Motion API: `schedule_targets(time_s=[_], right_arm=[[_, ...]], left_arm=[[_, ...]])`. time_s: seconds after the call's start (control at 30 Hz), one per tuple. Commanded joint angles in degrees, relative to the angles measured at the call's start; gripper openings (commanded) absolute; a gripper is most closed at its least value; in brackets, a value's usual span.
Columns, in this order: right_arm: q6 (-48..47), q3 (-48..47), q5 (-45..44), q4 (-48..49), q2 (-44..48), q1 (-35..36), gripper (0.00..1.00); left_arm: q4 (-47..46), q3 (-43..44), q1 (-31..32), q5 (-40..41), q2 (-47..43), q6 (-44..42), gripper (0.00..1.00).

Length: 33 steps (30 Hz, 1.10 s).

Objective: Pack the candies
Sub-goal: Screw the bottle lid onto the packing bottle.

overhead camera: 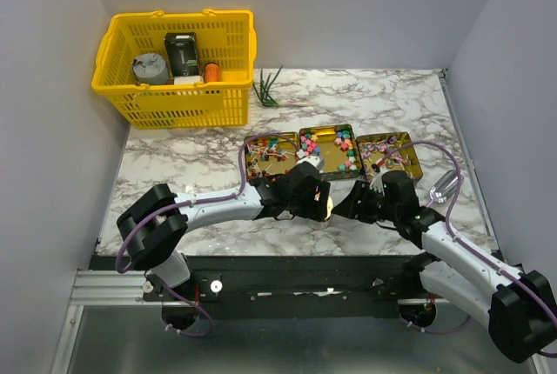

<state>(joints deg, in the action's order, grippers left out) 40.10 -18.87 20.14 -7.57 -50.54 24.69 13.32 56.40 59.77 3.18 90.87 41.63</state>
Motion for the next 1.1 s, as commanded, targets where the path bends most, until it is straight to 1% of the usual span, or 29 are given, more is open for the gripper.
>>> schedule_targets(time_s=[0.0,0.13,0.33,0.67,0.87,1.07], right_arm=[[-1.25,-2.75,-1.16,1.51,-1.05,0.27,0.62],[-0.99,-2.92,-0.81,1.95,-0.52,0.36,0.62],[-0.99,-3.54,-0.72,1.77,-0.69,0.36,0.62],[-1.25,-3.72,-0.54,1.86,-1.92,0.36,0.62],[-1.42,-3.89,-0.89,1.86,-3.15,0.27,0.62],[-1.34,-4.15,-0.89,2.3,-4.21,0.45,0.62]], left_arm=[[-1.37,-1.12,0.53,-0.81,-2.89,-1.37,0.87],[-1.46,-1.56,0.53,-0.11,-4.82,-1.64,0.89],[-1.46,-1.56,0.53,1.21,-6.58,-2.25,0.89],[-0.49,-1.3,0.53,2.0,-3.51,-2.34,0.87],[1.09,-0.68,0.53,5.52,-3.07,-2.51,0.88],[2.06,-0.42,0.61,6.75,-3.15,-3.39,0.89]])
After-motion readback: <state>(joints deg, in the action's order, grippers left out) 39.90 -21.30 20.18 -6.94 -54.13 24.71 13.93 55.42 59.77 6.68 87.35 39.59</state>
